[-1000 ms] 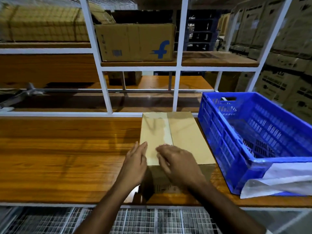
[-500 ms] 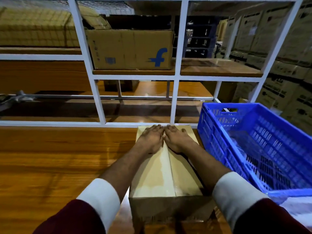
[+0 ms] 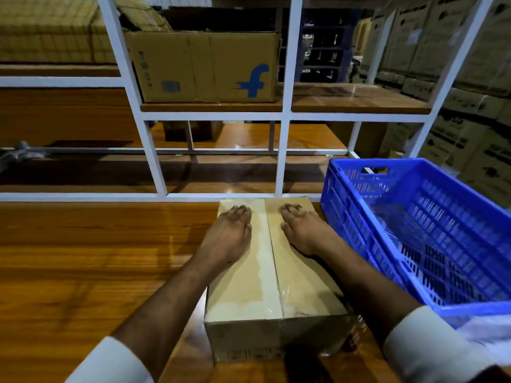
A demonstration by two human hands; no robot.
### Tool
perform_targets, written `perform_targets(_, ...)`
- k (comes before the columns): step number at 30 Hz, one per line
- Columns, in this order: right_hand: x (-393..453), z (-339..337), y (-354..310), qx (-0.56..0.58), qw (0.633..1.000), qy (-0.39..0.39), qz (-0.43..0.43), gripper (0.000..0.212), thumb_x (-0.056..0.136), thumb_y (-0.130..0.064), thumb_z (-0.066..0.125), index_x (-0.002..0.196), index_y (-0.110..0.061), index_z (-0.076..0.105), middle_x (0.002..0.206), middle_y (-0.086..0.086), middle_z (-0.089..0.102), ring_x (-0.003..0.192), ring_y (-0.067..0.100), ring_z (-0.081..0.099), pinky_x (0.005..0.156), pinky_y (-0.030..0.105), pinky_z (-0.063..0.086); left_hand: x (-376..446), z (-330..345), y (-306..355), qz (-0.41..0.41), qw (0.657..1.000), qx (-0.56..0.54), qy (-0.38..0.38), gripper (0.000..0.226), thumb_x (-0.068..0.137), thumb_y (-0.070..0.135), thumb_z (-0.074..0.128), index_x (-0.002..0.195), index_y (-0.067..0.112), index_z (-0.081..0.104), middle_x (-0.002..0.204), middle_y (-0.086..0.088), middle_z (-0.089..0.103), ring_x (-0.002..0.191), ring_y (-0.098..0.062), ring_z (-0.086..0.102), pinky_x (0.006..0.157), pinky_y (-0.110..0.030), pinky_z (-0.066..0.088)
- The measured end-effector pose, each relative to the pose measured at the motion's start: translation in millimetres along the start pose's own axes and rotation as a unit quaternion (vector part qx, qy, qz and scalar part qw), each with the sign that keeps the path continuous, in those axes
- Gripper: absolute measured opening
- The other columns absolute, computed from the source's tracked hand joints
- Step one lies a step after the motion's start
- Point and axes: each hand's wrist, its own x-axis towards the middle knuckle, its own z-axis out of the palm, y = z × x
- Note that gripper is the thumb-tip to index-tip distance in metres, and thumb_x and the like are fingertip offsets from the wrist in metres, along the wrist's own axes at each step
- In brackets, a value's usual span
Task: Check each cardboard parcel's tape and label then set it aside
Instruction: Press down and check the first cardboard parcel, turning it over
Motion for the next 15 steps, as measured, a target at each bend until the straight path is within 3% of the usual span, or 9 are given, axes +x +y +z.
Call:
perform_targets(3,-4,7,2,0.003,1.0,0.028,-0.004,0.056,0.105,-0.038,0.024,0.157,-0.018,0.017,0.164,0.004,0.018,0.151,0.021,0.014,0.122,0.047,0.013,-1,2,1,-0.008,1.0,0.016,0.011,0.052,0.104,0.034,0.029,0.153,0.017,0.03,0.159,-0.002,0.031,0.147,-0.017,0.025,0.12,-0.032,0.021)
perform_targets(8,-10,-1,-11,0.009,1.0,-0.004,-0.004,0.056,0.105,-0.038,0.027,0.157,-0.019,0.019,0.164,0.003,0.017,0.151,0.022,0.014,0.122,0.047,0.016,-7,-3,14,-0.019,0.999,0.033,-0.006,0.052,0.104,0.035,0.032,0.153,0.018,0.029,0.159,-0.002,0.03,0.146,-0.018,0.028,0.118,-0.035,0.023)
perform_targets(15,-31,18,-30,-0.033,0.998,0.033,-0.046,0.053,0.105,-0.032,0.024,0.155,-0.017,0.023,0.162,0.004,0.025,0.15,0.024,0.019,0.119,0.049,0.02,-30,3,35,0.043,0.998,0.036,-0.04,0.053,0.106,0.037,0.024,0.156,0.021,0.02,0.163,0.0,0.019,0.15,-0.014,0.015,0.121,-0.033,0.009)
